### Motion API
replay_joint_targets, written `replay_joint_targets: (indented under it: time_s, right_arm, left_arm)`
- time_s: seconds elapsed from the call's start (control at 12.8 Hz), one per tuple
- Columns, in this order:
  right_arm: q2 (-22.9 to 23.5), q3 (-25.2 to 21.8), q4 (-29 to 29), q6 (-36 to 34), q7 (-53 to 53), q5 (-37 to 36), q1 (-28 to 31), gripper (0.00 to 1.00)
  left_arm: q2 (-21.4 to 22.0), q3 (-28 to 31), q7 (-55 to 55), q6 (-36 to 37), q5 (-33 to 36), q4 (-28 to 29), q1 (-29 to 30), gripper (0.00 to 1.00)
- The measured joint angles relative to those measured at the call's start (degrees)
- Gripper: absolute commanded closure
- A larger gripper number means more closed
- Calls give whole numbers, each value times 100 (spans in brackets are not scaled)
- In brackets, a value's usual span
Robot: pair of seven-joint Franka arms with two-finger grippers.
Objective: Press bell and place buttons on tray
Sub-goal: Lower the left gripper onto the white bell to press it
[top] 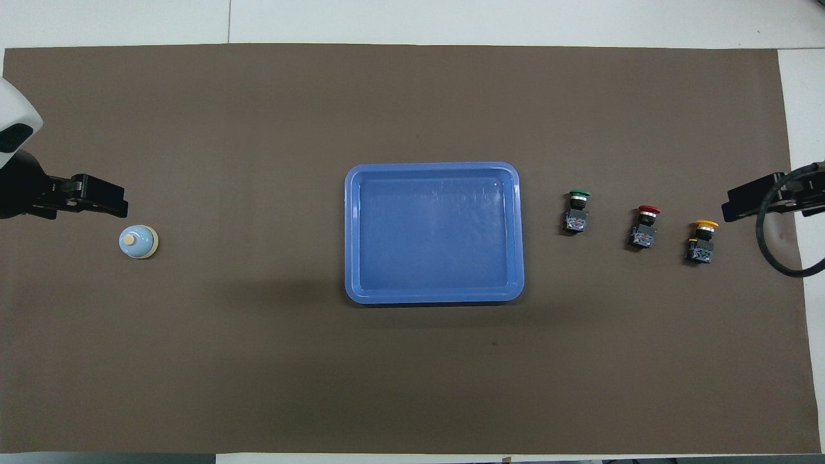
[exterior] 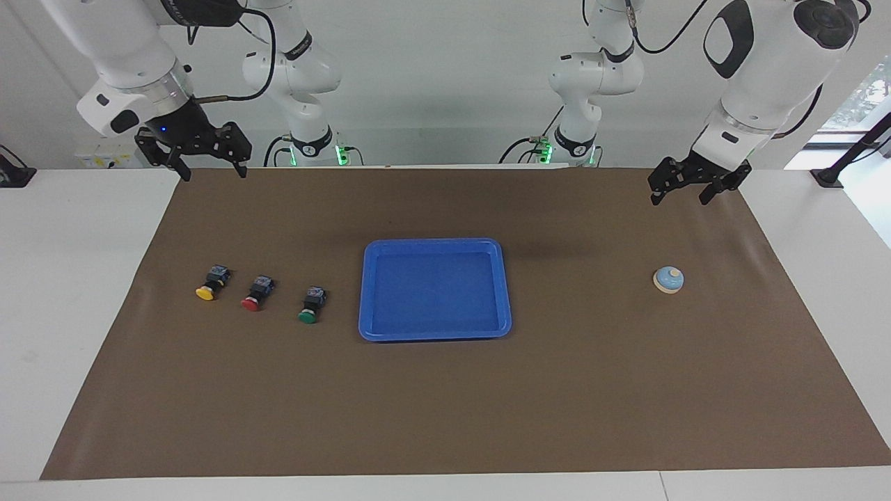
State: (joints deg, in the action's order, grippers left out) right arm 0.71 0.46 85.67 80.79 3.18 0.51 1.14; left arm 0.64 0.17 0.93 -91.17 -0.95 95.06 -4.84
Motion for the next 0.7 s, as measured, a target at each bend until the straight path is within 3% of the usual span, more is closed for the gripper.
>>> replay_joint_targets:
  time_s: [0.47, 0.55, 0.7]
  right_arm:
    - [0, 0, 0, 0, 0, 0, 0, 0]
    - [0, 0, 0, 0, 0, 0, 0, 0]
    - [0, 0, 0, 0, 0, 0, 0, 0]
  left_arm:
    - [0, 39, 5, -10, 0, -4, 4, 0]
    - [0, 42, 8, -24, 0, -4, 4, 6]
    - [-2, 56, 10, -63, 0, 10, 6, 90]
